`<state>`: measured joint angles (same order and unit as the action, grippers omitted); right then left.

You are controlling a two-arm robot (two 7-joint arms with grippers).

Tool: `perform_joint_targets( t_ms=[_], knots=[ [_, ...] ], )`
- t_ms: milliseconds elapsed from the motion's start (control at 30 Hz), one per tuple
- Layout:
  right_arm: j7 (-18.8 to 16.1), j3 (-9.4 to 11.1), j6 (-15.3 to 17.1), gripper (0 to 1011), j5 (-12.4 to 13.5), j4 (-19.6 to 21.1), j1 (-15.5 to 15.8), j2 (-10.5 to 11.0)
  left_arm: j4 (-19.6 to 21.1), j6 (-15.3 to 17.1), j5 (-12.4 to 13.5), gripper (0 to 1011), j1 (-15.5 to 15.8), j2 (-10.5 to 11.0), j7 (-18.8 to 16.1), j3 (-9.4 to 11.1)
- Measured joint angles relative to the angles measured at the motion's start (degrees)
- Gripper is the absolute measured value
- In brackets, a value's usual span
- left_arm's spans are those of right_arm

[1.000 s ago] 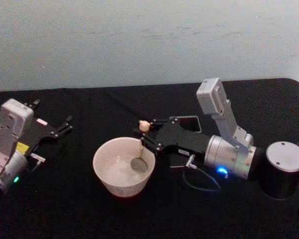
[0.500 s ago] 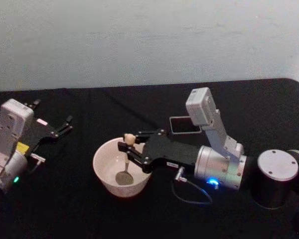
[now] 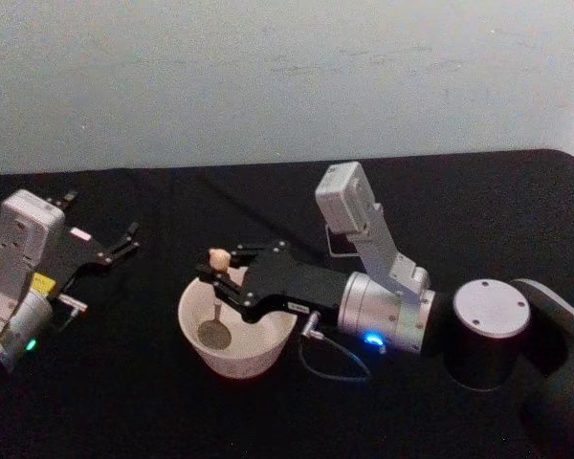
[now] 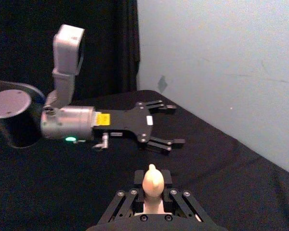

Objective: Pick up the stirring spoon with one hand, stir inside the cup, then place it back in its original position.

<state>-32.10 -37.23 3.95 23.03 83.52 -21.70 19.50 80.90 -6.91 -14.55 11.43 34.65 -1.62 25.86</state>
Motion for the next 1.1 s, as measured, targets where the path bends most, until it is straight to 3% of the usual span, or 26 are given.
perform_joint_targets(
  t_ms=[200,433,667,1100],
  knots=[
    [1.56,0.57,-0.38,210,-0.92,-2.99,-1.59,-2.02,0.0,0.0,0.0,1001,0.0,0.0,0.0,0.0],
    [2.52,1.88,-0.77,210,-1.54,-4.35,-2.17,-2.46,0.0,0.0,0.0,1001,0.0,0.0,0.0,0.0],
    [2.24,3.05,-0.85,210,-1.92,-4.02,-1.65,-1.22,0.0,0.0,0.0,1002,0.0,0.0,0.0,0.0],
    [-0.54,3.65,0.29,210,-0.48,1.63,1.43,2.73,0.0,0.0,0.0,1001,0.0,0.0,0.0,0.0]
  ],
)
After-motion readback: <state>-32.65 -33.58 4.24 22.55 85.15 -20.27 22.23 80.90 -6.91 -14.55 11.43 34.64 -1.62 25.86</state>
